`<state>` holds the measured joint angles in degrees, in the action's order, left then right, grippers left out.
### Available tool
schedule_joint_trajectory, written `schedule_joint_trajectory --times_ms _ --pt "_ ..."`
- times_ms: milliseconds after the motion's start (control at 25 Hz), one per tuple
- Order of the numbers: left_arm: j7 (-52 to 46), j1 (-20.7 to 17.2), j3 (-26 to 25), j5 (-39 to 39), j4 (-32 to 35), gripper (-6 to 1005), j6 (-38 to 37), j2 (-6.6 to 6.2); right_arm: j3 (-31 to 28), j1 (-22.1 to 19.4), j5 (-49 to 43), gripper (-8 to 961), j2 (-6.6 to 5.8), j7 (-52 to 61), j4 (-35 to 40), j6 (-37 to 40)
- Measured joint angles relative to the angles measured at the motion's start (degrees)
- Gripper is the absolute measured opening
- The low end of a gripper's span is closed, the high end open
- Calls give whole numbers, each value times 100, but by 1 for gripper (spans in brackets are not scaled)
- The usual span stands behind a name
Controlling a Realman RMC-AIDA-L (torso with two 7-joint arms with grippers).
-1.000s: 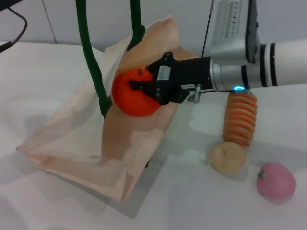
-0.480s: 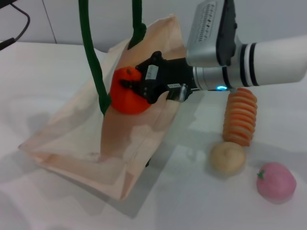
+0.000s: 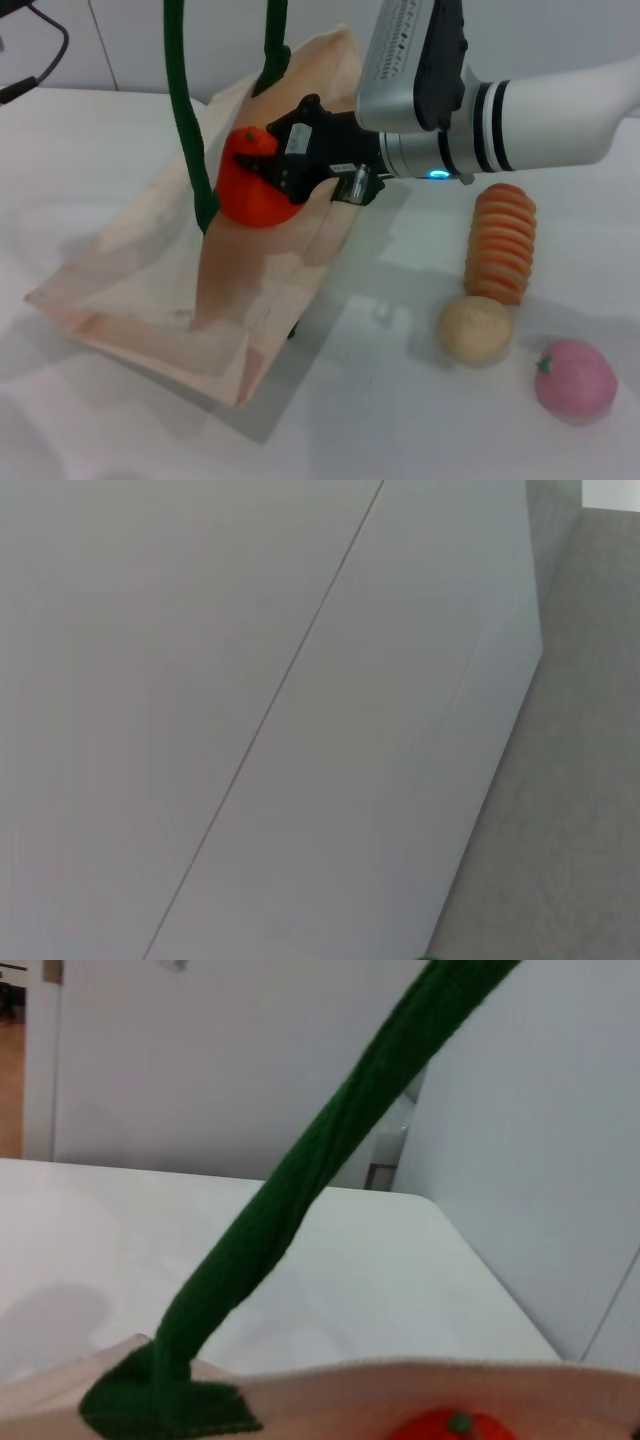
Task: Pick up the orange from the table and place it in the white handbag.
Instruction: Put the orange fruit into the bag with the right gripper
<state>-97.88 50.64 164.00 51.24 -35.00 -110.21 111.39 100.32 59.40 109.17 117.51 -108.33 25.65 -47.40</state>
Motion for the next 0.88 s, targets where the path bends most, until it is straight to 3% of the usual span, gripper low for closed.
schedule_joint_trajectory --times_ms 840,880 --pt "15 -47 0 0 2 114 -1 -12 83 -41 355 68 -9 -31 4 162" --pt "15 -51 0 3 2 113 -1 -13 84 -42 355 112 -9 -31 4 163"
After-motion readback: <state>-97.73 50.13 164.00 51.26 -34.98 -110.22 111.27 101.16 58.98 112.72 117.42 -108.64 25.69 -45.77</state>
